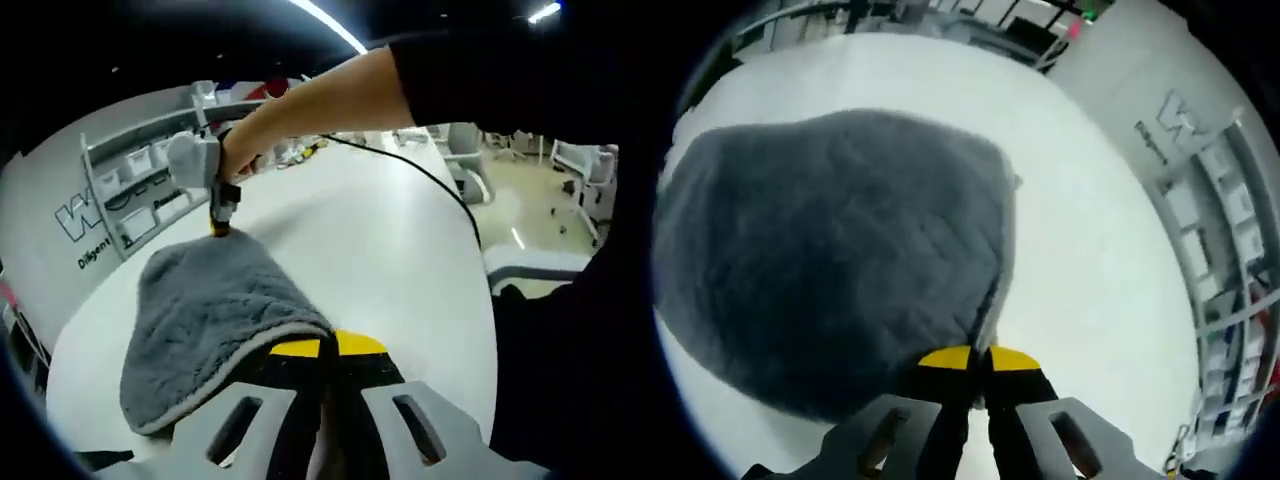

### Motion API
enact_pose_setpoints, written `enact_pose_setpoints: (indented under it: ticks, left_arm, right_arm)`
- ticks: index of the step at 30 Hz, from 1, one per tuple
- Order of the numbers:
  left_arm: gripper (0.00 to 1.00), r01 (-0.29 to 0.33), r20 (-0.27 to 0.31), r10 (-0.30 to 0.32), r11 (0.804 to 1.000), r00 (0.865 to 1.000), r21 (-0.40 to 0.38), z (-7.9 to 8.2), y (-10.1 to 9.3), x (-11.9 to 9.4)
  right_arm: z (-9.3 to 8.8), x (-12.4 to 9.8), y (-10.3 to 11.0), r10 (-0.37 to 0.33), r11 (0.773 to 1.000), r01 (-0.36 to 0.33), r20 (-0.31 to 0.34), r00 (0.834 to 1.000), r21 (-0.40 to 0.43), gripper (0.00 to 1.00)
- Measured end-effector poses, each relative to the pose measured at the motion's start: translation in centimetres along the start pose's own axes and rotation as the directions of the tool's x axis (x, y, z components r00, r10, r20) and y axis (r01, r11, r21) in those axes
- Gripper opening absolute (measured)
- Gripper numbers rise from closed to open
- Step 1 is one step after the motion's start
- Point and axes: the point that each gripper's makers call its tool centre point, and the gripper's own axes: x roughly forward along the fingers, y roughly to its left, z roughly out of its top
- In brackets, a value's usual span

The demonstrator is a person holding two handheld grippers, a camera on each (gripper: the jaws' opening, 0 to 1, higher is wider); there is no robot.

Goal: Open the folded towel by lifting each exposed corner and separating the folded layers until the towel lies flat within the target outline without major curled edges

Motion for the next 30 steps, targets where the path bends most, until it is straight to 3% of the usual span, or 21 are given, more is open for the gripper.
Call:
enact_pose_setpoints:
  ticks: [15,24,30]
  left_arm:
    - [0.01,0.032,-0.016,-0.031,0.996,0.999,0.083,1.5,-1.1,2.1]
    - [0.01,0.002,-0.036,0.004,0.985,0.999,0.171,2.3,-1.5,3.5]
    - [0.01,0.01,-0.039,-0.003,0.985,0.999,0.174,2.8,-1.4,4.5]
  right_arm:
    - [2.2,1.1,0.4,0.017,0.99,-0.019,-0.02,1.0,-0.141,0.0]
    - [4.3,2.2,0.4,0.024,0.976,-0.033,-0.044,0.999,-0.216,0.0]
    - [6.2,2.9,0.5,0.011,0.965,-0.011,-0.003,1.0,-0.262,0.0]
